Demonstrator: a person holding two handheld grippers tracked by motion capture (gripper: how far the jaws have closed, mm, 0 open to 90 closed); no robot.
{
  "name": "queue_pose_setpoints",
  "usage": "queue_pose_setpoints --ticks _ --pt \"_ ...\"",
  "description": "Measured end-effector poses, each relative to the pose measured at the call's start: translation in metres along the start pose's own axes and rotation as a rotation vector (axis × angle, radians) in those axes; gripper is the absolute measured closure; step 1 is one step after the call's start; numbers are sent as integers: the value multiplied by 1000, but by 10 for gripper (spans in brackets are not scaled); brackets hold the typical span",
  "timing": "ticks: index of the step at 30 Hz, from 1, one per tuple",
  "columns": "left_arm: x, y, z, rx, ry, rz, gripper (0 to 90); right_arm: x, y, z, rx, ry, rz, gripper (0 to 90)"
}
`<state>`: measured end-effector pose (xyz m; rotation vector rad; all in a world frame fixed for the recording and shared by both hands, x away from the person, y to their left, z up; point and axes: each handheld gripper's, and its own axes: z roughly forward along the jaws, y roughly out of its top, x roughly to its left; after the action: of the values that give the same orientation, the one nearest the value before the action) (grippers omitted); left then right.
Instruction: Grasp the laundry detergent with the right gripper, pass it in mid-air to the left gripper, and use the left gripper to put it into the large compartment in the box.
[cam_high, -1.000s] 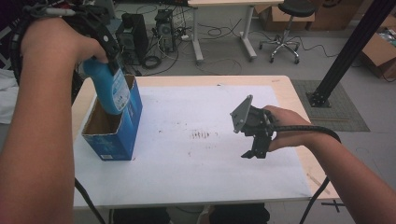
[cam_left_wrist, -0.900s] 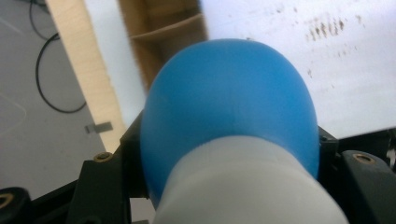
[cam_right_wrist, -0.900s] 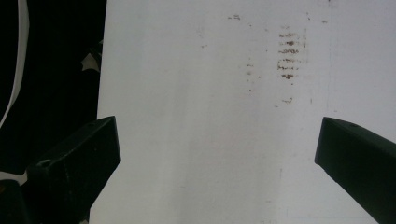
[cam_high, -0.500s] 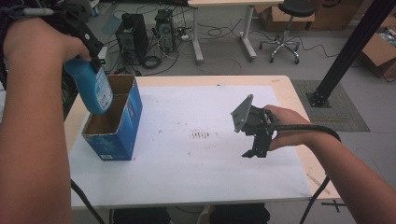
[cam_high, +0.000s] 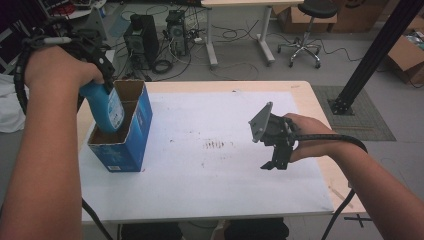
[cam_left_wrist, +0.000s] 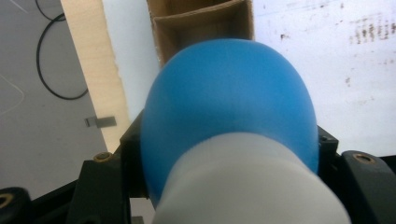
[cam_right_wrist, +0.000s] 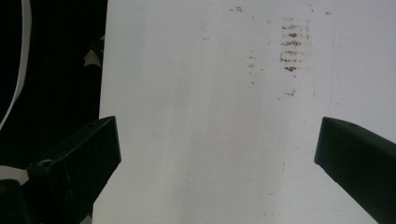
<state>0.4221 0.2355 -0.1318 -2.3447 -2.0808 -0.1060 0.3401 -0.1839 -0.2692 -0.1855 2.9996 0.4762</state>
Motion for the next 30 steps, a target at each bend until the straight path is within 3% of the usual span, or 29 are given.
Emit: queue_pose_setpoints --ticks 9,21,30 --pt "0 2 34 21 -20 13 384 1 -1 0 0 1 -1 4" --pt "5 3 89 52 -34 -7 384 2 -4 2 3 9 6 8" --pt "4 3 115 52 -31 -8 384 4 -4 6 -6 11 5 13"
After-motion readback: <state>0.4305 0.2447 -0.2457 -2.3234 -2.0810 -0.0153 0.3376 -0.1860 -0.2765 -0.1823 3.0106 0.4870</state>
